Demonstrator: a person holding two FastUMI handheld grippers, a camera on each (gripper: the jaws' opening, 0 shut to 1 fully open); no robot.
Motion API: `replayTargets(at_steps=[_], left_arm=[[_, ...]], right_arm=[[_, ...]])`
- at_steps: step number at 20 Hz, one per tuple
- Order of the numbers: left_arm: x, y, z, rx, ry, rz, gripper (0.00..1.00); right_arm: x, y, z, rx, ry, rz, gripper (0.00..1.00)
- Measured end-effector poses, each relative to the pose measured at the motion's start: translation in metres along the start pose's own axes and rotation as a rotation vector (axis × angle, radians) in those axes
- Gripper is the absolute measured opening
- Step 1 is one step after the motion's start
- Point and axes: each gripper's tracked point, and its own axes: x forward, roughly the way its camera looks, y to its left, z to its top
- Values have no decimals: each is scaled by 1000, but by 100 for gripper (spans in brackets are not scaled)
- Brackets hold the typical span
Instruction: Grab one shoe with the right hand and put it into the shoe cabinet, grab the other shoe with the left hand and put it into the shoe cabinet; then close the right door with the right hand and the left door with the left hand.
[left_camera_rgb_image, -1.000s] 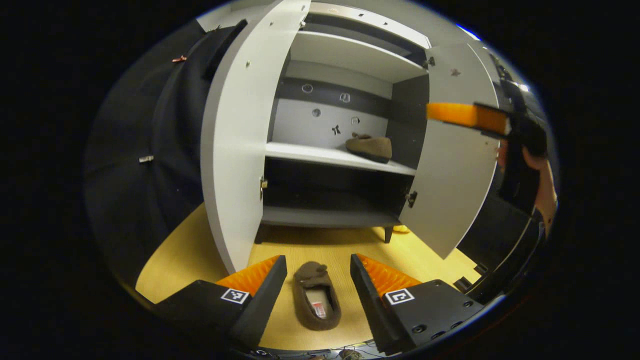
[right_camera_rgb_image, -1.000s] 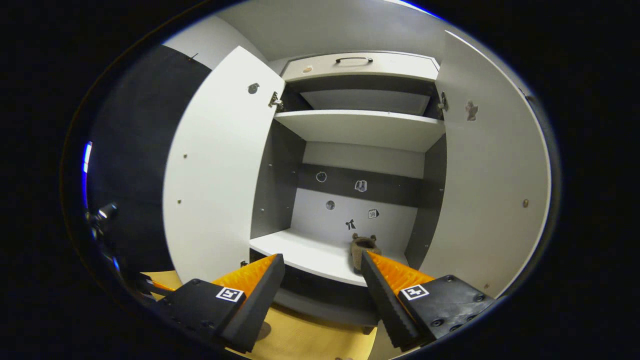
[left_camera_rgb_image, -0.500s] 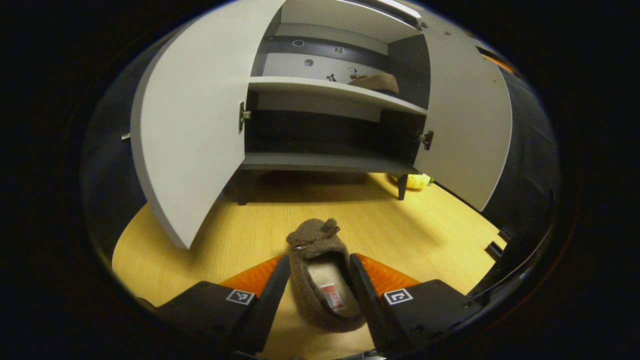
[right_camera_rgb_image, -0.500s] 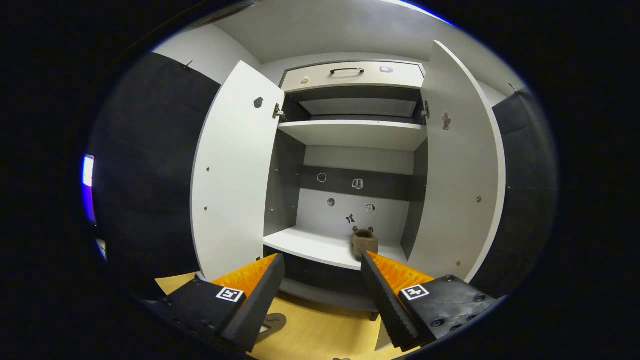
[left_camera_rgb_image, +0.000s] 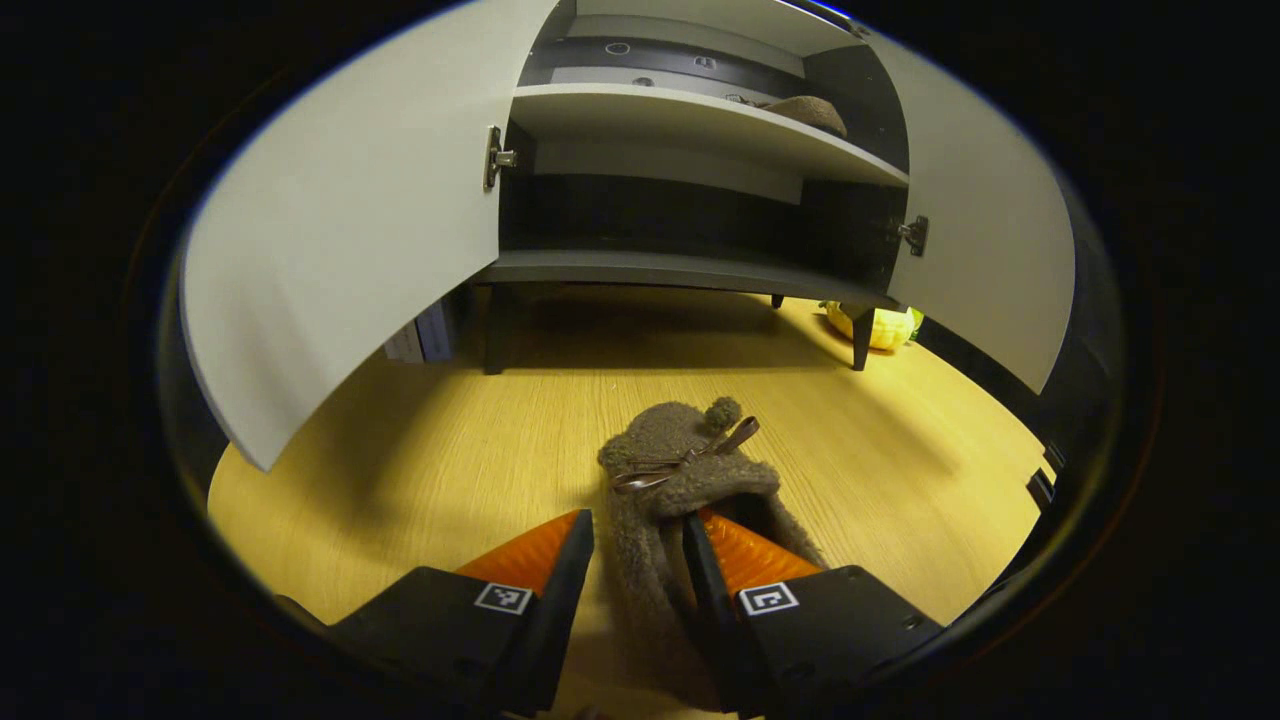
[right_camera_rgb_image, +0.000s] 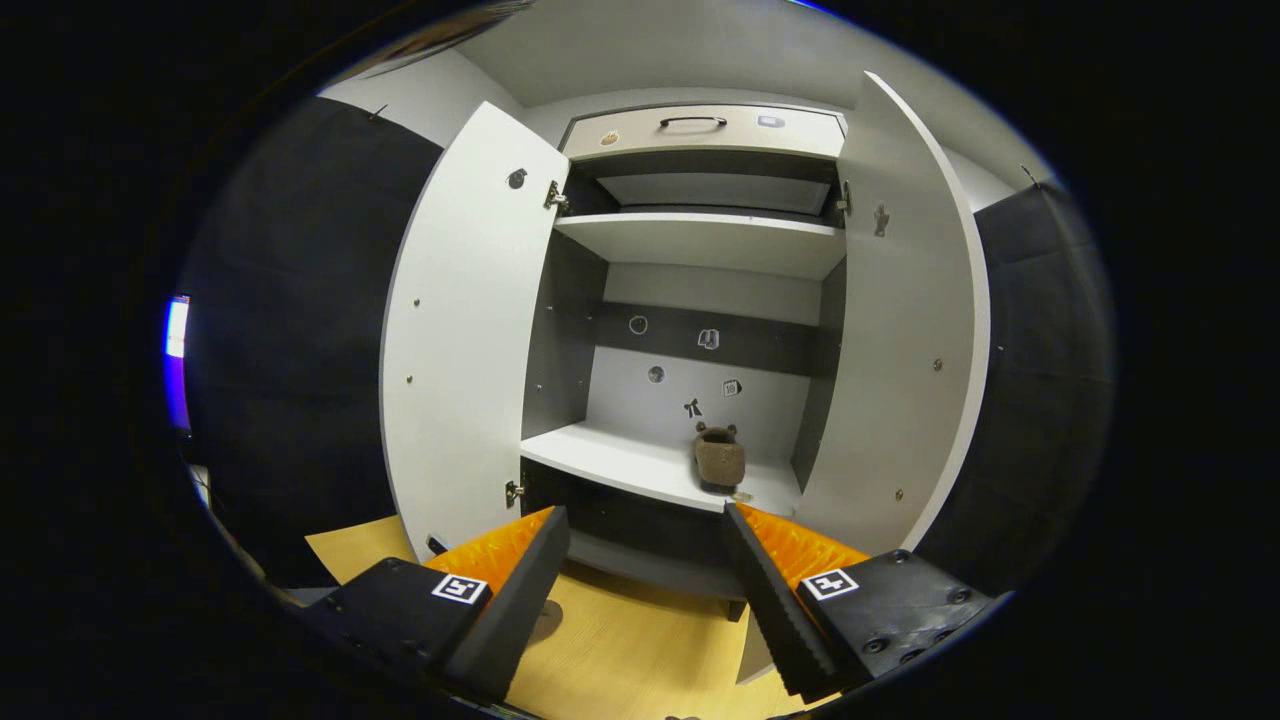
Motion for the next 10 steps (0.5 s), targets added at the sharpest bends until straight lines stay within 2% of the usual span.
replayTargets(at_steps=[1, 4, 7, 9, 10], left_arm=[[3, 1, 2, 2, -7, 7, 60], [12, 3, 9, 14, -35, 29, 40], [20, 10, 13, 29, -39, 66, 28], [20, 8, 14, 41, -34, 56, 16], [19, 7, 13, 44, -28, 52, 15]], right_arm=[[-1, -2, -1, 6, 2, -1, 98], [-3, -11, -10, 9, 25, -20, 98], [-4, -16, -20, 31, 54, -28, 98], [-5, -19, -27, 37, 69, -32, 98], [-6, -21, -30, 36, 78, -35, 98]])
